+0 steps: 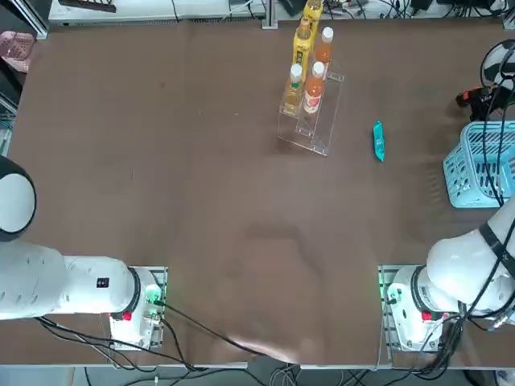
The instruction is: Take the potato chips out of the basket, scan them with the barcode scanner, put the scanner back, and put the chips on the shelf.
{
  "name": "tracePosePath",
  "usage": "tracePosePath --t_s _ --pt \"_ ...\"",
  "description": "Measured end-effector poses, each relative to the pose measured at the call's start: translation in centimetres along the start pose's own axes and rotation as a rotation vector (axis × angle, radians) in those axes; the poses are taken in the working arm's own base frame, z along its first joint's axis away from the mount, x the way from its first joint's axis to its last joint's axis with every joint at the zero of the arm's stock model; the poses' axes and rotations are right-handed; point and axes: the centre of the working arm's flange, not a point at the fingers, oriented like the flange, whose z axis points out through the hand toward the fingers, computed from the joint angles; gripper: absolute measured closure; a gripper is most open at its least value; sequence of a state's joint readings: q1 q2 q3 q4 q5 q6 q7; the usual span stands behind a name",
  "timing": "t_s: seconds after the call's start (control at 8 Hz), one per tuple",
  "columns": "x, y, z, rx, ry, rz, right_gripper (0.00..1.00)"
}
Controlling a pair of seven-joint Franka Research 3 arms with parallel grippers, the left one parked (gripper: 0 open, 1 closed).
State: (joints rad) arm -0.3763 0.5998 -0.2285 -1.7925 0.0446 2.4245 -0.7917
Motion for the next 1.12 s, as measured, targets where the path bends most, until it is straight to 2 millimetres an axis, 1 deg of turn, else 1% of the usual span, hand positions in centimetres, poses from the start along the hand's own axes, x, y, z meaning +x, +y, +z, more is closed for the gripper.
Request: tracePosePath --t_s 0.12,0.25,0.38,0.5,0.62,0.75,0.88,1.0,1.12 --pt "0.0 0.0 0.0 0.000 0.000 0.000 0.40" --pt "0.0 0.0 0.0 0.000 0.000 -0.004 0.31" --pt "0.1 0.0 0.0 0.000 0.001 -0.008 0.11" --pt "0.2 0.0 -0.2 -0.001 0.004 -0.012 0.01" --pt "0.6 0.0 -0.9 0.000 0.008 -0.017 0.00" --pt "1.2 0.0 -2.3 0.014 0.002 -0.026 0.00" --pt "2.3 -0.3 -4.9 0.040 -0.010 -0.040 0.00" --pt "3.6 -1.1 -8.1 0.061 -0.014 -0.062 0.00" --pt "5.0 -2.9 -11.3 0.077 -0.013 -0.077 0.00"
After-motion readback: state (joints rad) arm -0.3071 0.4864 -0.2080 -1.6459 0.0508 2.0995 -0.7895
